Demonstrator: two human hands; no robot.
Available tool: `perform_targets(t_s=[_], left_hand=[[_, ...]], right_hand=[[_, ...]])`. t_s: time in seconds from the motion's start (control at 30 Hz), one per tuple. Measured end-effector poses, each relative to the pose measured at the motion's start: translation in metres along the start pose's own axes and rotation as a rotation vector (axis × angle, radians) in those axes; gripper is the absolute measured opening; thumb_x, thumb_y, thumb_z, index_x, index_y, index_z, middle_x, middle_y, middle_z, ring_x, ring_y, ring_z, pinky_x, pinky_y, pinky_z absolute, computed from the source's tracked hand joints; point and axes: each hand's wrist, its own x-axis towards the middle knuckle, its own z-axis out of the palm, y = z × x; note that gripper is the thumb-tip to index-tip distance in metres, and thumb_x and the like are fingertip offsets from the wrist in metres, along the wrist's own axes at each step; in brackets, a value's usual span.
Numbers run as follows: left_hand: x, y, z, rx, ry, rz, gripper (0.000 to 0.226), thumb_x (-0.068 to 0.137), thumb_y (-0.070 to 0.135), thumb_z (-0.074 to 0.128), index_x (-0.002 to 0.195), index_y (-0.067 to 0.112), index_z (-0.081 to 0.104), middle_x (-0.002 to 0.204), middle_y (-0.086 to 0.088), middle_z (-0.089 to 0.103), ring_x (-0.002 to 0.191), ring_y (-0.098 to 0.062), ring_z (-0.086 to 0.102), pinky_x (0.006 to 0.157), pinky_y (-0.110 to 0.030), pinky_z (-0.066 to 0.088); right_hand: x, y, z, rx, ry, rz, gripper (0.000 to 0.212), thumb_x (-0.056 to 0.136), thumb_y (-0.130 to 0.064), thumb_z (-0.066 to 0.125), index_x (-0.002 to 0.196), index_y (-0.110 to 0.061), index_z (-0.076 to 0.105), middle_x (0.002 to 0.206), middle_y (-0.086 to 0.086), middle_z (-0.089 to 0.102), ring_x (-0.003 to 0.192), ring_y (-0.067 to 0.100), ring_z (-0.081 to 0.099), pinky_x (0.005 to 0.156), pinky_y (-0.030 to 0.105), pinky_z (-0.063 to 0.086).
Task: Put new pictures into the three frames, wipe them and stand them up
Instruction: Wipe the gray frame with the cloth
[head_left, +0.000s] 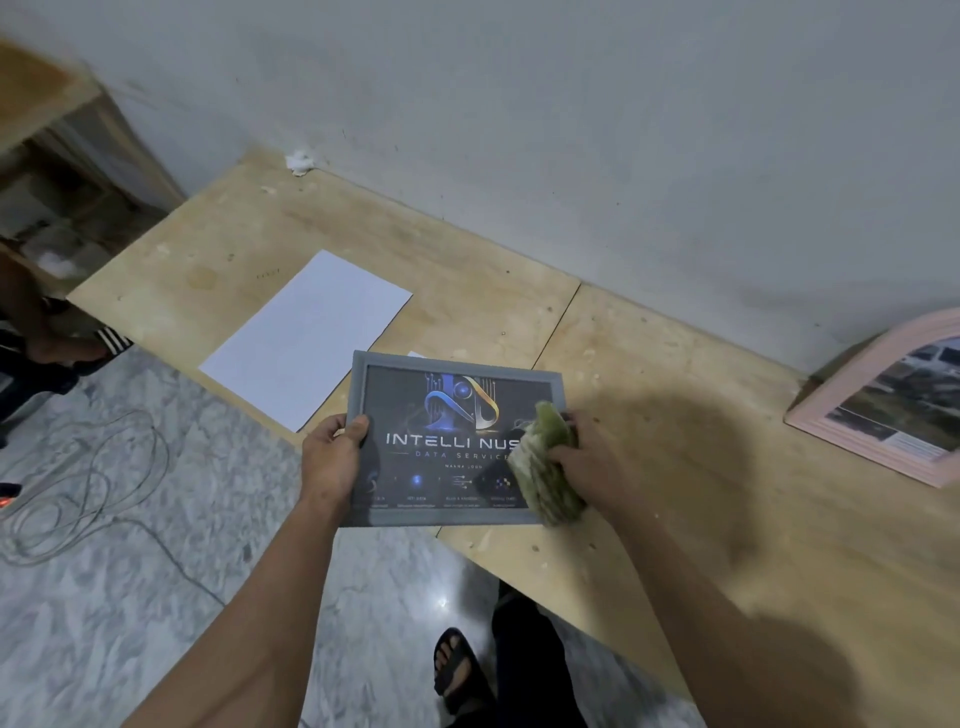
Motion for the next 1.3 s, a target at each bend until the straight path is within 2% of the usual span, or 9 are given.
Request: perform_targets(t_s=[0.13,0.23,0.4,0.5,0.57,0.8,1.0,1.1,1.3], left_hand=[[-0.004,-0.002,0.002,0.009,0.012,-0.003,0.021,0.093,0.027,0.063,0.074,0.02,0.063,0.074,-0.015,0.065,0.055,-0.029,0.054,0.051,-0.031,0.045],[-0.005,-0.003,0.003,0.006,0.028,0.003,0.021,0.094,0.025,0.063,0.074,0.018,0.062,0.071,-0.013,0.064,0.056,-0.028,0.054,0.05,-0.03,0.045],[-0.006,-0.008,0.007,0.009,0.049,0.01,0.018,0.096,0.023,0.061,0.082,0.012,0.062,0.07,-0.01,0.063,0.051,-0.025,0.055,0.04,-0.024,0.043],[-0.006,-0.008,0.008,0.002,0.075,0.007,0.016,0.096,0.023,0.061,0.088,0.009,0.065,0.076,-0.01,0.066,0.058,-0.023,0.059,0.051,-0.027,0.048],[-0.006,-0.007,0.01,-0.01,0.087,0.004,0.017,0.096,0.022,0.062,0.091,0.007,0.067,0.079,-0.01,0.067,0.063,-0.023,0.06,0.056,-0.028,0.05],[-0.004,-0.005,0.01,-0.056,0.089,-0.002,0.015,0.095,0.019,0.063,0.09,0.006,0.068,0.078,-0.011,0.068,0.068,-0.027,0.061,0.062,-0.034,0.053],[-0.01,-0.014,0.0,-0.258,-0.027,-0.157,0.022,0.094,0.023,0.061,0.094,0.001,0.066,0.091,-0.015,0.069,0.084,-0.027,0.066,0.081,-0.04,0.054],[-0.009,-0.017,-0.006,-0.363,-0.086,-0.277,0.035,0.093,0.033,0.057,0.104,0.002,0.068,0.101,-0.016,0.071,0.093,-0.032,0.07,0.094,-0.047,0.053],[-0.01,-0.016,-0.004,-0.259,0.017,-0.202,0.035,0.1,0.031,0.052,0.097,-0.002,0.066,0.085,-0.019,0.07,0.071,-0.028,0.065,0.067,-0.036,0.055]], right_hand=[[0.019,0.031,0.029,-0.565,0.091,-0.21,0.06,0.092,-0.045,0.049,0.144,-0.019,0.034,0.148,0.003,0.039,0.132,0.026,0.04,0.104,0.041,0.039],[0.017,0.057,0.049,-0.76,0.136,-0.279,0.077,0.089,-0.064,0.043,0.149,-0.019,0.025,0.157,0.007,0.027,0.143,0.028,0.029,0.11,0.046,0.035],[0.012,0.054,0.058,-0.741,0.313,-0.328,0.063,0.099,-0.05,0.026,0.144,-0.007,0.04,0.149,0.012,0.042,0.139,0.029,0.038,0.109,0.043,0.038],[0.012,0.047,0.071,-0.686,0.257,-0.3,0.05,0.101,-0.022,0.035,0.149,-0.007,0.03,0.156,0.014,0.028,0.145,0.028,0.025,0.116,0.043,0.03],[0.002,0.038,0.088,-0.601,0.171,-0.28,0.063,0.095,-0.006,0.043,0.153,-0.015,0.02,0.161,0.008,0.014,0.149,0.024,0.011,0.12,0.037,0.019],[-0.028,-0.005,0.159,-0.526,0.123,-0.475,0.073,0.094,-0.009,0.047,0.154,-0.023,0.008,0.161,-0.006,-0.003,0.148,0.015,-0.008,0.122,0.033,0.01],[-0.051,-0.033,0.212,-0.418,0.104,-0.588,0.057,0.085,-0.01,0.038,0.141,-0.018,0.045,0.149,0.001,0.043,0.139,0.02,0.04,0.111,0.04,0.037],[-0.057,-0.029,0.211,-0.431,0.09,-0.661,0.054,0.087,-0.008,0.041,0.14,-0.015,0.046,0.149,0.003,0.044,0.139,0.021,0.039,0.115,0.035,0.031],[-0.061,-0.005,0.193,-0.436,-0.095,-0.784,0.046,0.082,-0.006,0.055,0.126,-0.017,0.057,0.142,0.001,0.052,0.134,0.018,0.046,0.103,0.04,0.046]])
